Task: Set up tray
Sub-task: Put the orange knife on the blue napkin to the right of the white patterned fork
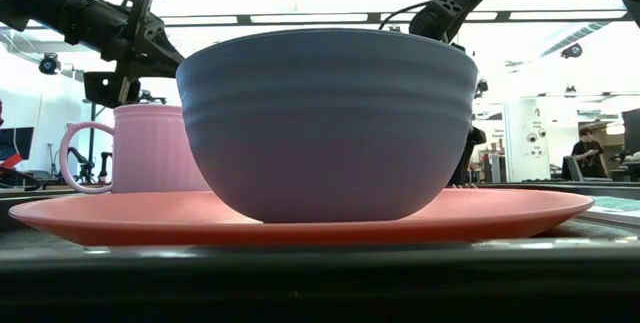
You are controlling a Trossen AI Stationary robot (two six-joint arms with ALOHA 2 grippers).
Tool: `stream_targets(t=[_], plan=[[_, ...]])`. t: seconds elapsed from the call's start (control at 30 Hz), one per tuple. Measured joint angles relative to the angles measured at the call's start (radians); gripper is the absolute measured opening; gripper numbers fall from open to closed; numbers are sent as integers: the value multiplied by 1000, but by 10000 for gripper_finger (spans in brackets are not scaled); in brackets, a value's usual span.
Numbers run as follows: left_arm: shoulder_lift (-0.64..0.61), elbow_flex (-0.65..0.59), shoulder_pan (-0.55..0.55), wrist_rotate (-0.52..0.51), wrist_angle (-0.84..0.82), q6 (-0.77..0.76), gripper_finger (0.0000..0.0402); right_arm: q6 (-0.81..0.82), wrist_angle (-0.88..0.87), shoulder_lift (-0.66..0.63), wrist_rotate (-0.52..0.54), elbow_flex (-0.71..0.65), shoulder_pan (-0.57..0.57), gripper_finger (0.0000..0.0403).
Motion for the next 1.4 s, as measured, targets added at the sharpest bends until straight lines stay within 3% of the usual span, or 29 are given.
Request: stream_targets(t=[0.17, 0.53, 0.7, 0.93, 1.27, 1.4], plan=[[0, 0, 0, 0, 0, 0, 3, 29, -2, -16, 0, 0, 5, 28], [0, 0, 0, 0, 0, 10, 3, 30, -4, -18, 42, -48, 10, 154], [0, 0, 0, 0, 0, 10, 3, 25, 13, -18, 46, -116, 9, 170], [0, 0, 0, 0, -1, 11, 3, 39, 69, -23, 23, -146, 8, 142], [0, 0, 0, 0, -1, 11, 3, 40, 110, -10, 26, -180, 9, 35], [0, 0, 0, 0, -1, 11, 3, 26, 116, -11, 27, -185, 8, 17]])
